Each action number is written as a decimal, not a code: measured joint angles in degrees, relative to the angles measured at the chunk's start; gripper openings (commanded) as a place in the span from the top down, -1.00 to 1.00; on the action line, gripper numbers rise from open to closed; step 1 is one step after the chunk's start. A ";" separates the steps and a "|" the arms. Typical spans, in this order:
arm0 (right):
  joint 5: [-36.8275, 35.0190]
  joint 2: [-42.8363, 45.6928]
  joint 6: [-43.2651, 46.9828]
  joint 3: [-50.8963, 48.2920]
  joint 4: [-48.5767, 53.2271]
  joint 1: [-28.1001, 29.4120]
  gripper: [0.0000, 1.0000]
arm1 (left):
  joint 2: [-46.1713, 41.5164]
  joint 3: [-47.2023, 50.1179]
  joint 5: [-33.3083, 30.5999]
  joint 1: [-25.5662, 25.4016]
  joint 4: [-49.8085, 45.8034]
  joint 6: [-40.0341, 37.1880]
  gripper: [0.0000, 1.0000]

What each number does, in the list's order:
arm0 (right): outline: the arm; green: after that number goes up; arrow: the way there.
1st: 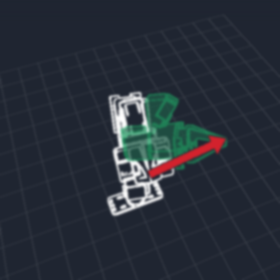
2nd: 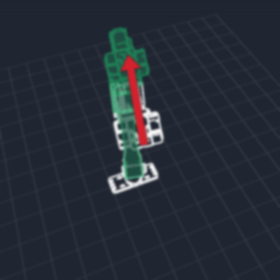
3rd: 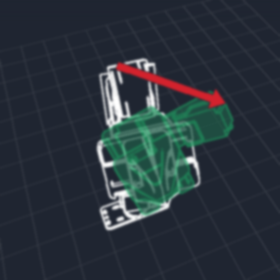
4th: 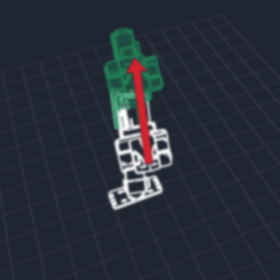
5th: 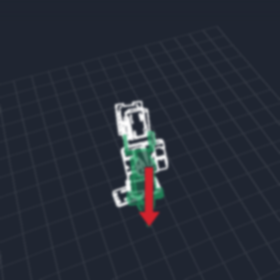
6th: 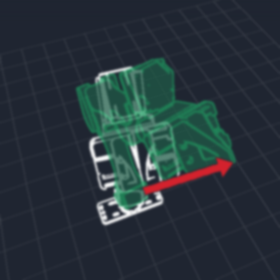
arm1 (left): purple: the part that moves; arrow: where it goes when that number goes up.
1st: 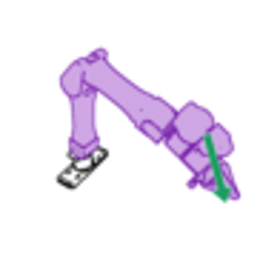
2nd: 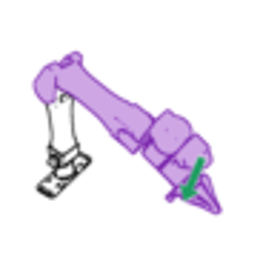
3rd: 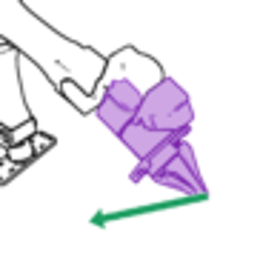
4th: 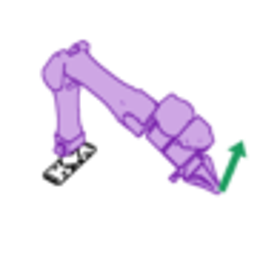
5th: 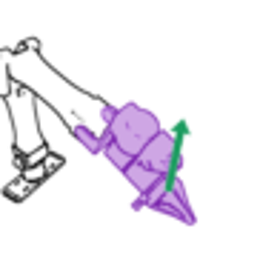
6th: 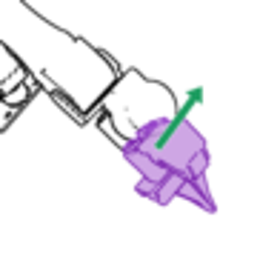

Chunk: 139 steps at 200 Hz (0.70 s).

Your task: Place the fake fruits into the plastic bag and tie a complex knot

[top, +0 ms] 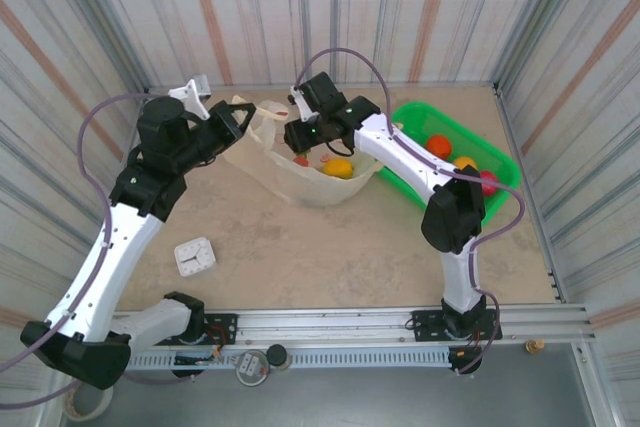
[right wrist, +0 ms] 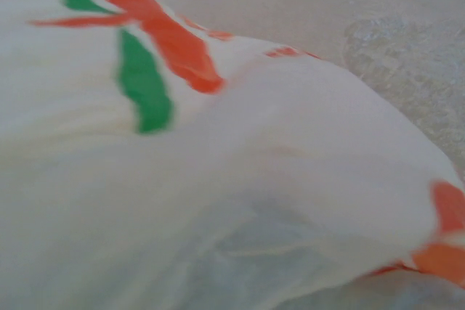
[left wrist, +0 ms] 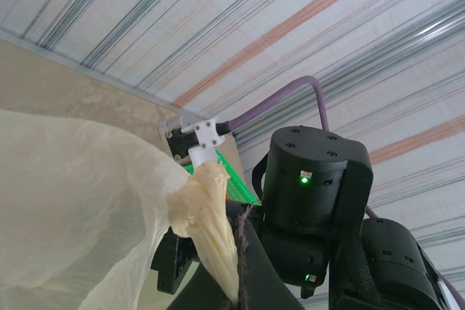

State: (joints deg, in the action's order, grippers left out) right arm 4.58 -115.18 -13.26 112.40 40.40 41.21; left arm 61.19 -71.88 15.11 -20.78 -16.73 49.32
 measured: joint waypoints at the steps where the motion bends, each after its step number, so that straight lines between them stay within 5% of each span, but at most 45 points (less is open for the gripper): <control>1: 0.00 0.00 0.02 0.00 0.00 0.00 -0.41 | 0.00 0.00 -0.02 0.00 0.00 0.00 1.00; 54: 0.63 5.20 0.44 -3.58 1.09 0.28 -0.17 | 1.20 0.00 -1.77 -2.29 0.04 -0.70 1.00; 139: 10.91 31.30 -1.90 -16.55 -1.55 -7.93 -0.09 | 1.70 -0.02 -9.35 -6.64 -1.99 -2.19 1.00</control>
State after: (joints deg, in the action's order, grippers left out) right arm 15.49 -83.88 -15.16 95.85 38.85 33.28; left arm 62.89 -71.90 5.76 -27.42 -18.72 47.13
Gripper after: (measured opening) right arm 0.543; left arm 0.047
